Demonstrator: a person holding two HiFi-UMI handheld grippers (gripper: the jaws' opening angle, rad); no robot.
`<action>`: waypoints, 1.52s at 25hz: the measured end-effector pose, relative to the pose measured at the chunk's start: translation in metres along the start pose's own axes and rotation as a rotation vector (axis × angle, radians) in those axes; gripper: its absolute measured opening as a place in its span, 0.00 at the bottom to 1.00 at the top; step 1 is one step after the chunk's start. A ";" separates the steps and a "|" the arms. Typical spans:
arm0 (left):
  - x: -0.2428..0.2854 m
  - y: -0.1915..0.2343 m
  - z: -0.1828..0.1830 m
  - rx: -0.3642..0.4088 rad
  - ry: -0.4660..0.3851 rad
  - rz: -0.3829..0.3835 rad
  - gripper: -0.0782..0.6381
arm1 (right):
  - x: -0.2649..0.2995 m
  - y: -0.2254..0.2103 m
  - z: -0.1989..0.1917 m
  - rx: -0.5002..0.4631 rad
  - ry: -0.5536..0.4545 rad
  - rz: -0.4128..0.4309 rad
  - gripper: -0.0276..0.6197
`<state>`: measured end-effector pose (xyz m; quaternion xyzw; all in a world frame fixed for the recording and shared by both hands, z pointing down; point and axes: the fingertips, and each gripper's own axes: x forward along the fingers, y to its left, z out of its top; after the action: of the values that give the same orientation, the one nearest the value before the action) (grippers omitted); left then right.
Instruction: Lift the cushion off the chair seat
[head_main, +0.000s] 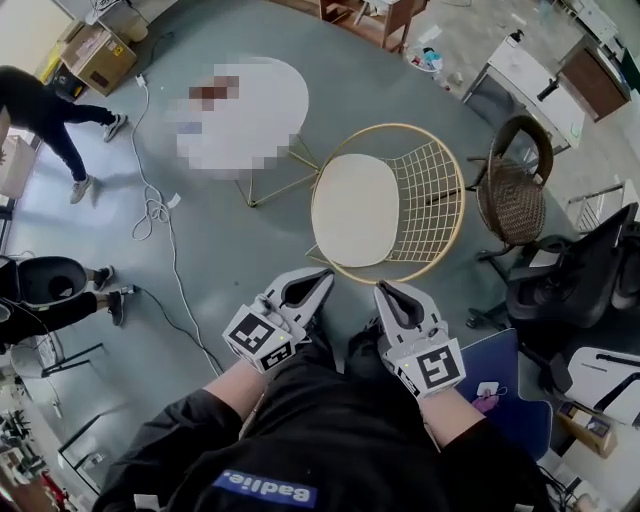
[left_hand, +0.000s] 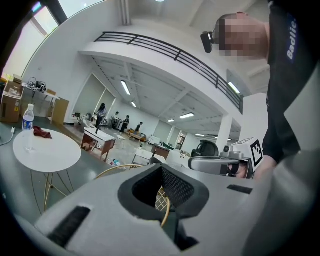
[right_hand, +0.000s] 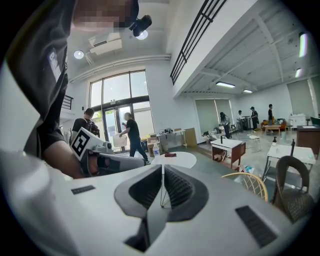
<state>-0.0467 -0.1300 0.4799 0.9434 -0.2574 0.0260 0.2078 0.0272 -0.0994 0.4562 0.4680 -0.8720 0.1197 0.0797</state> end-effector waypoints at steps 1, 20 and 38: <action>0.006 0.009 -0.006 -0.010 0.013 0.012 0.13 | 0.003 -0.006 -0.004 -0.004 0.008 0.003 0.10; 0.069 0.144 -0.121 -0.120 0.147 0.175 0.13 | 0.098 -0.065 -0.084 -0.004 0.097 0.042 0.10; 0.110 0.269 -0.239 -0.223 0.332 0.251 0.27 | 0.159 -0.080 -0.153 0.045 0.121 0.043 0.10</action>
<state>-0.0713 -0.2953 0.8172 0.8580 -0.3360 0.1780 0.3454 0.0105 -0.2253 0.6533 0.4428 -0.8725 0.1692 0.1190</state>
